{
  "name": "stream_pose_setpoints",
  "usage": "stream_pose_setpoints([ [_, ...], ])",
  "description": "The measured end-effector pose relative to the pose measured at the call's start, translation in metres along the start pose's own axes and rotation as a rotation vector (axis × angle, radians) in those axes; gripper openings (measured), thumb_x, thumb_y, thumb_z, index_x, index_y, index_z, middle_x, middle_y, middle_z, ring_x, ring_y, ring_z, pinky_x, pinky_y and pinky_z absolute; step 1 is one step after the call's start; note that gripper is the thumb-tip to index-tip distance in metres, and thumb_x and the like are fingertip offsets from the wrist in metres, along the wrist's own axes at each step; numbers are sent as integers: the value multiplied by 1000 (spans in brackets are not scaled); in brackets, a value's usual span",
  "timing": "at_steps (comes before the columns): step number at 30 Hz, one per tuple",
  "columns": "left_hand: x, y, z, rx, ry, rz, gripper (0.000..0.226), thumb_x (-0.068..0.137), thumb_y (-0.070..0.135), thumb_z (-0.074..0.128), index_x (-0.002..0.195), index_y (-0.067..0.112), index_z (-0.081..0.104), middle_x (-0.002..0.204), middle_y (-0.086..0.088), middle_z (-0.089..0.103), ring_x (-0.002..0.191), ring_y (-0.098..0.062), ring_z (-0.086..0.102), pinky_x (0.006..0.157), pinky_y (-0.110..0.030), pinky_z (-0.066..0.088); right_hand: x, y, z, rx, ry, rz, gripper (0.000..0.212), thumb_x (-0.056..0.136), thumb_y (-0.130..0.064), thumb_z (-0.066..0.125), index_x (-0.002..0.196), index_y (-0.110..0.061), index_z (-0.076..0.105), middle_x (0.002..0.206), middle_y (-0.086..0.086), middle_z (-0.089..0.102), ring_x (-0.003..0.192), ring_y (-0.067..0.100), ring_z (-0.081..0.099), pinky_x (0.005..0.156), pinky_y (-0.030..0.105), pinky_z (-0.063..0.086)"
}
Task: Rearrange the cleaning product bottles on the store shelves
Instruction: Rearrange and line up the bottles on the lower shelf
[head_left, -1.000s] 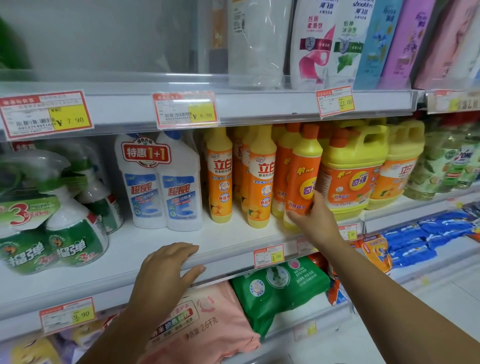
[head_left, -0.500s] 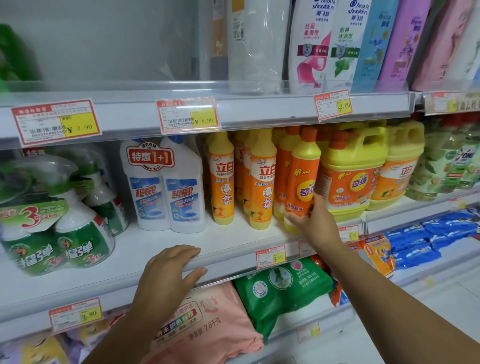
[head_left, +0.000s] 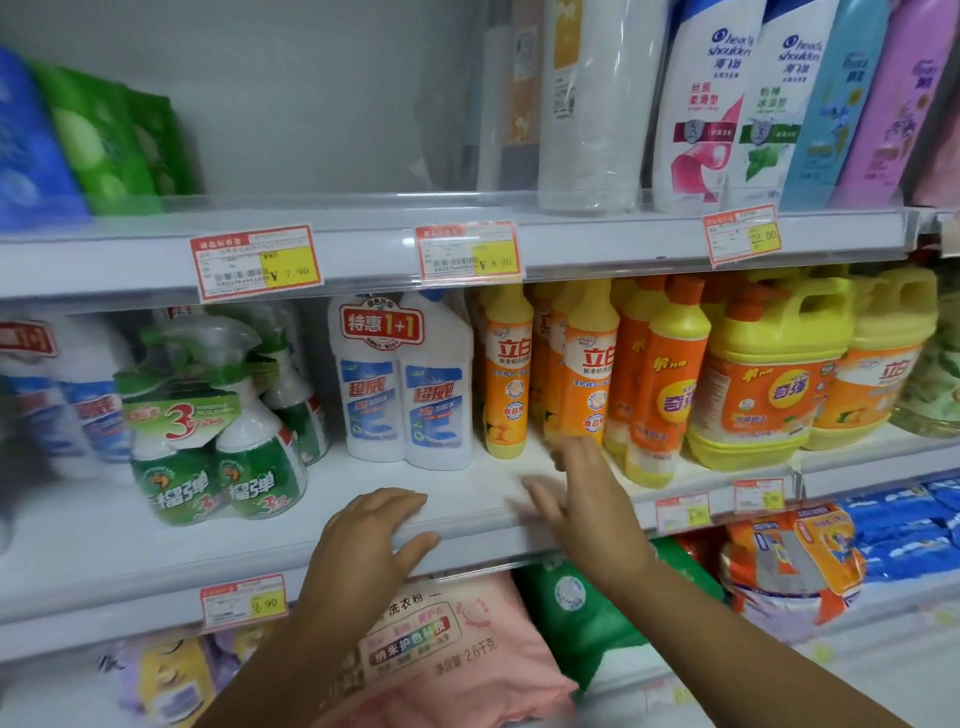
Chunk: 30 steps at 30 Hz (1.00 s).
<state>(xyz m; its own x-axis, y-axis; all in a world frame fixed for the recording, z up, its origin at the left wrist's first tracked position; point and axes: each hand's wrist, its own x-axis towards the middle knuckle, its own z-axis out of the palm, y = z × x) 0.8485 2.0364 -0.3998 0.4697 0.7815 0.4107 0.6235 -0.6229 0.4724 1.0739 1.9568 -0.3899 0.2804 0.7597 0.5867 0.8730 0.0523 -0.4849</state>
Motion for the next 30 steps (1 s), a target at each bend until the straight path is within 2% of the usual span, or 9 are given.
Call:
stream_pose_setpoints([
  [3, -5, -8, -9, 11, 25, -12, 42, 81, 43, 65, 120, 29, 60, 124, 14, 58, 113, -8, 48, 100, -31, 37, 2, -17, 28, 94, -136, 50, 54, 91, -32, 57, 140, -28, 35, 133, -4, 46, 119, 14, 48, 90, 24, 39],
  [5, -10, -15, -14, 10, 34, -25, 41, 82, 42, 65, 120, 28, 61, 123, 15, 58, 112, -7, 49, 99, -30, 37, 10, -28, 39, 176, -129, 136, 61, 91, -28, 58, 145, -27, 28, 143, -3, 42, 127, 14, 45, 99, 24, 35],
  [7, -15, -24, -19, 14, 31, -27, 41, 82, 42, 65, 120, 28, 60, 123, 14, 58, 111, -7, 49, 98, -29, 37, 22, -35, 48, 205, -62, 211, 63, 91, -26, 59, 145, -23, 29, 144, -1, 43, 128, 17, 44, 101, 26, 34],
  [10, -18, -34, -25, 46, 33, -4, 42, 83, 43, 63, 123, 29, 58, 126, 14, 56, 114, -7, 48, 101, -28, 34, 37, -43, 58, 187, 20, 303, 51, 90, -30, 60, 136, -20, 40, 135, 2, 52, 117, 20, 52, 95, 33, 42],
  [14, -16, -52, -38, 78, 41, -19, 44, 84, 46, 59, 125, 31, 56, 130, 15, 53, 120, -7, 44, 104, -27, 29, 48, -58, 78, 289, -35, 340, 46, 88, -36, 63, 128, -23, 43, 123, -4, 62, 105, 17, 61, 84, 34, 49],
  [19, -11, -80, -46, 98, 29, -48, 48, 84, 52, 56, 127, 31, 55, 132, 15, 52, 121, -5, 42, 102, -23, 28, 64, -64, 96, 312, -10, 386, 53, 80, -29, 73, 124, -22, 45, 119, -3, 65, 102, 21, 63, 77, 27, 43],
  [25, -8, -98, -44, 85, 9, -40, 54, 81, 61, 53, 127, 33, 53, 132, 17, 51, 119, 0, 39, 96, -18, 25, 76, -57, 104, 293, -20, 409, 49, 77, -22, 78, 104, -21, 38, 114, 4, 65, 94, 25, 63, 66, 26, 40],
  [28, -9, -100, -46, 64, 20, -38, 56, 79, 64, 52, 126, 33, 55, 129, 17, 52, 118, 0, 41, 98, -20, 29, 80, -53, 97, 275, -88, 371, 51, 72, -25, 81, 103, -23, 41, 101, -4, 63, 80, 16, 57, 57, 22, 37],
  [30, -10, -100, -49, 52, 45, -49, 57, 78, 66, 50, 124, 33, 56, 129, 16, 54, 118, -3, 43, 100, -25, 32, 79, -53, 94, 302, -159, 337, 53, 70, -26, 82, 109, -25, 46, 101, -11, 62, 83, 12, 58, 62, 22, 42],
])
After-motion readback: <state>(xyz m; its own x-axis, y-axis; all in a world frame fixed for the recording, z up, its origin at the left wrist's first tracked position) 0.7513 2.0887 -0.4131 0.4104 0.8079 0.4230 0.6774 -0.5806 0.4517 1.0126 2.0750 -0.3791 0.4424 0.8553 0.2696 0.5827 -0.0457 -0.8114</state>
